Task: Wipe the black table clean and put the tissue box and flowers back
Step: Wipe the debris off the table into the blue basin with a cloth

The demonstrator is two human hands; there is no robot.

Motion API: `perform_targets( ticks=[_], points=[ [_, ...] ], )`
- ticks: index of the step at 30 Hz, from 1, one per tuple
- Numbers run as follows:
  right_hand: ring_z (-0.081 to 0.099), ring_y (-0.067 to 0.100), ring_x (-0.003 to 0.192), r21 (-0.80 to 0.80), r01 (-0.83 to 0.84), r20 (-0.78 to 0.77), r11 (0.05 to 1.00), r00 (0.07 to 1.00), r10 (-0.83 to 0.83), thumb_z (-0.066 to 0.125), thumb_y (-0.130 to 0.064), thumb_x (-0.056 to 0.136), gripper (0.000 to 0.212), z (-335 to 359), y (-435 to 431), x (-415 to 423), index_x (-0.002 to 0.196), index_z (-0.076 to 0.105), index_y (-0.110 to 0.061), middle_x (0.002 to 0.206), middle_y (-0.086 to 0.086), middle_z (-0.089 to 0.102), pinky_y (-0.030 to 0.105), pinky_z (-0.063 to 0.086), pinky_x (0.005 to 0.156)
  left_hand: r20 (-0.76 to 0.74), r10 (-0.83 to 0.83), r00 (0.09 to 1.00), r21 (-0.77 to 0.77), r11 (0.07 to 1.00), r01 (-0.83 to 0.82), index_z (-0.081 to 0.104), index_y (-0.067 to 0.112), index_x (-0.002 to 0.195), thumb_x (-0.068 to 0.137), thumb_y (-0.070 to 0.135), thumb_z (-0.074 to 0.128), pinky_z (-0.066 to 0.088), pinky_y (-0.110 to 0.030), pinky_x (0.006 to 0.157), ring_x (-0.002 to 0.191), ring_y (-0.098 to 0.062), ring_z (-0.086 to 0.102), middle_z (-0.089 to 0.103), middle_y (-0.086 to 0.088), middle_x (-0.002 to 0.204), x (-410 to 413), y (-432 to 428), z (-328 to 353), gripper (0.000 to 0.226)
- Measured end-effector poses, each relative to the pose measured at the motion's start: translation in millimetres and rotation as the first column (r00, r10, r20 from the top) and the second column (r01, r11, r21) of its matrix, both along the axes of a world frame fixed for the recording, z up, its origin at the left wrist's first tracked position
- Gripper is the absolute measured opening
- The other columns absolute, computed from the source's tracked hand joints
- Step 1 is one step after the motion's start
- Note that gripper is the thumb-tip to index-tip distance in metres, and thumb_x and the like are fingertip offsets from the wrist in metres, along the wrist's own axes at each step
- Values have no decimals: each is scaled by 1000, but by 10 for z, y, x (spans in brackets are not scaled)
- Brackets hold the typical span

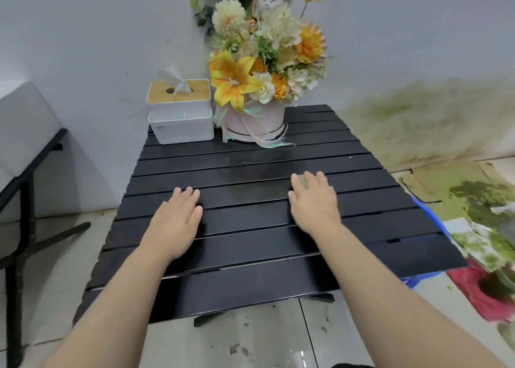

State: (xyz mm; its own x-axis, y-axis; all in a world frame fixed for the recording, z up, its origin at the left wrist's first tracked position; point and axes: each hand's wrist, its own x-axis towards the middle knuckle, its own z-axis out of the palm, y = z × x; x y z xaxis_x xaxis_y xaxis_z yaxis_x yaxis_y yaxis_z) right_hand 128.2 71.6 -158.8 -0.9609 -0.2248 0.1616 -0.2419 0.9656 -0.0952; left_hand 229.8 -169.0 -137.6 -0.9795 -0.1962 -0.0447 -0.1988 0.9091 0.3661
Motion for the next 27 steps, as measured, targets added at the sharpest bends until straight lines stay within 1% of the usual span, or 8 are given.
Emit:
perform_targets(
  ticks=[3,5,11,13,17,21,25,27],
  points=[
    [11,29,141,0,-310,72,951,948,309,47,-30,94,60,-19,-218,76,147,21,-23,153,6,22,46,23,109,-32,-108,994,2,994,108,23,12,144,98,26,23,13,-40,115,145,-20,7,18,-4,156,-270,707,-60,48],
    [9,26,142,-31,-366,107,930,924,367,54,-26,90,63,34,88,-23,145,25,-31,155,2,20,46,18,111,-28,-148,989,-32,989,147,23,11,143,98,26,22,15,-41,114,144,-22,9,19,-6,155,-434,1036,-117,48],
    [25,30,136,-181,154,120,971,984,-133,43,-25,96,45,42,1572,-572,141,39,-24,149,12,31,46,28,108,1,-143,990,-136,981,142,21,10,143,98,28,20,15,-41,114,143,-24,10,17,-5,156,-683,1224,-239,49],
    [30,31,130,-98,212,19,972,977,-211,42,-25,94,42,11,1478,-593,136,42,-18,142,12,38,45,37,98,28,-137,990,-167,976,139,15,12,145,98,30,19,12,-40,116,145,-23,4,10,-4,157,-678,1217,-275,51],
    [42,33,111,-50,-180,-132,982,976,172,44,-25,88,31,-82,603,-250,114,52,-13,116,10,53,43,46,79,28,-131,991,-148,980,134,12,14,147,98,30,19,8,-39,117,145,-21,0,7,-2,158,-670,1220,-265,52],
    [23,30,138,-107,-370,-42,923,929,367,43,-24,95,45,-76,546,-99,140,39,-23,148,8,34,48,28,105,44,-114,993,-115,986,118,10,16,147,99,30,19,4,-37,118,146,-19,-2,4,0,158,-637,1227,-225,52],
    [16,27,141,-125,-112,11,986,993,114,41,-27,98,47,-16,1290,-536,143,31,-30,154,5,23,42,22,111,53,-118,992,-90,988,122,13,19,147,98,31,20,6,-35,118,145,-16,1,8,2,158,-677,1211,-225,51],
    [21,29,138,-254,61,116,965,993,-32,50,-21,94,49,43,1537,-825,142,37,-24,152,10,24,40,25,111,37,-95,995,-27,995,96,23,22,145,98,33,23,12,-33,117,144,-14,11,19,5,156,-721,1137,-150,48]
  ],
)
